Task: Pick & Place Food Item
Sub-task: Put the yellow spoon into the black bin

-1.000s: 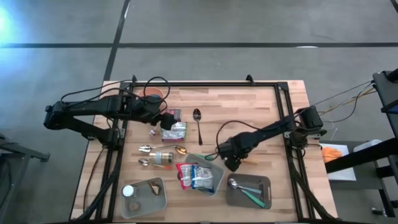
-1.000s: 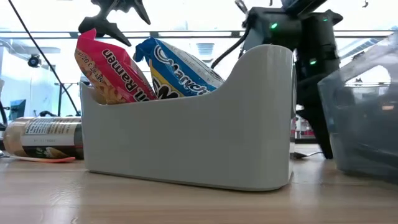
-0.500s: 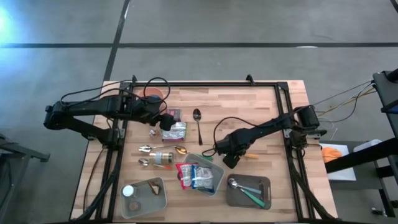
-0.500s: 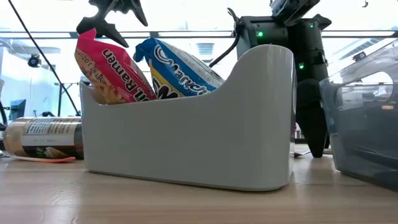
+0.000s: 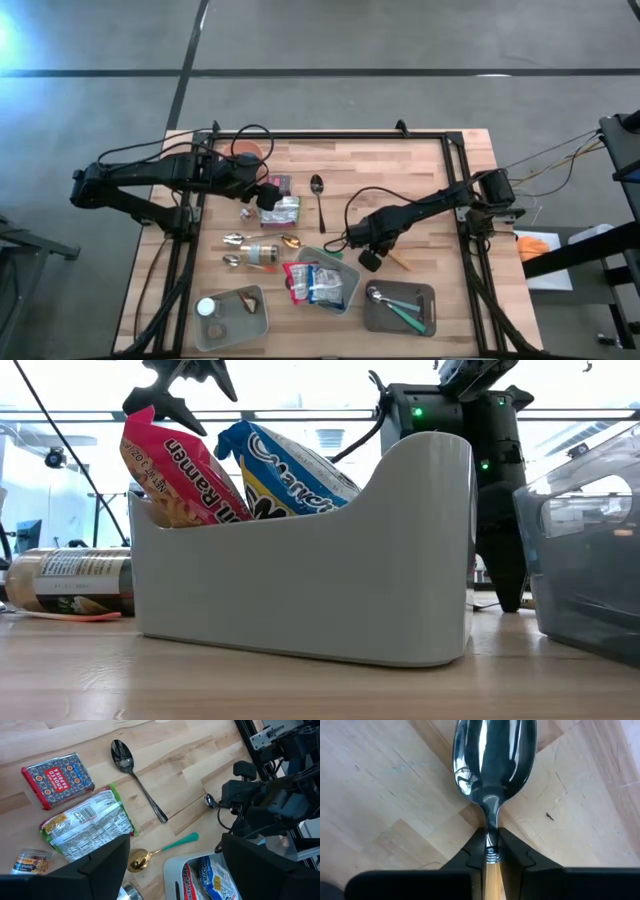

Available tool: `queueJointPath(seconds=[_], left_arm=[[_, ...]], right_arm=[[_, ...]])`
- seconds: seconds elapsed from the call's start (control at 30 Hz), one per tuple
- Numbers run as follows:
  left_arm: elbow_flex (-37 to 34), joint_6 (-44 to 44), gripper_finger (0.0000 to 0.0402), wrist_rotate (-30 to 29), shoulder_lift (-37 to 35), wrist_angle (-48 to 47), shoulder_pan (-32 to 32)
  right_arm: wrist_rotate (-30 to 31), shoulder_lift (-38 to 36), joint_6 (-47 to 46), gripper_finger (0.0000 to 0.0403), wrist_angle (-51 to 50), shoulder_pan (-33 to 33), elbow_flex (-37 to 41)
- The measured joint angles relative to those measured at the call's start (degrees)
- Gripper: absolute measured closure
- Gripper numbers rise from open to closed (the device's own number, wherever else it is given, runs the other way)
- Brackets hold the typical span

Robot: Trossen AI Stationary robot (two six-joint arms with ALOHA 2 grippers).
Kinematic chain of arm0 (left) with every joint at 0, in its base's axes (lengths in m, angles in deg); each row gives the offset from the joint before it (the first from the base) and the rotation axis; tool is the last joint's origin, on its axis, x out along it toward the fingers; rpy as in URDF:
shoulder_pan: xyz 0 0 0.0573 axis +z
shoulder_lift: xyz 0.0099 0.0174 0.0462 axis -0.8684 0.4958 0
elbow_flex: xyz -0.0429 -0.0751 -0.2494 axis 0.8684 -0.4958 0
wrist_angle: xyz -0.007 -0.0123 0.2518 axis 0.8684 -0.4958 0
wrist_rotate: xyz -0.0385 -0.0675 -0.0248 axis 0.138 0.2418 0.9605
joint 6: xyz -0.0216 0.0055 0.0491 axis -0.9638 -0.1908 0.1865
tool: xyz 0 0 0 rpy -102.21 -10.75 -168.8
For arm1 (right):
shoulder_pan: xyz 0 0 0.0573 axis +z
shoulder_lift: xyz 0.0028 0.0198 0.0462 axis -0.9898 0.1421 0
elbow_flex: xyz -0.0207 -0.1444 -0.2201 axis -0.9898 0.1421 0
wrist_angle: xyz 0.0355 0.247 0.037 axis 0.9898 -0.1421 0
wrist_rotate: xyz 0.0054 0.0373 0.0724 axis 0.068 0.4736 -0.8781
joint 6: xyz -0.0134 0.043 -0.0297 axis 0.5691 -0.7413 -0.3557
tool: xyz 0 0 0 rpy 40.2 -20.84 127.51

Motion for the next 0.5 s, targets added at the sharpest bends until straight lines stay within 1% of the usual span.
queueJointPath(seconds=[0.17,0.27,0.5], left_arm=[[0.00,0.00,0.0083,0.53,0.00,-0.02,0.00],[0.01,0.00,0.0083,0.85,0.00,-0.03,0.00],[0.01,1.24,0.0083,1.52,-0.11,-0.07,0.00]], right_arm=[[-0.04,-0.64,1.30,0.0381,0.11,0.00,-0.12],[1.17,-1.99,1.99,0.0382,0.77,-0.21,-0.17],[0.42,-9.62,1.46,0.0383,0.17,0.32,-0.37]])
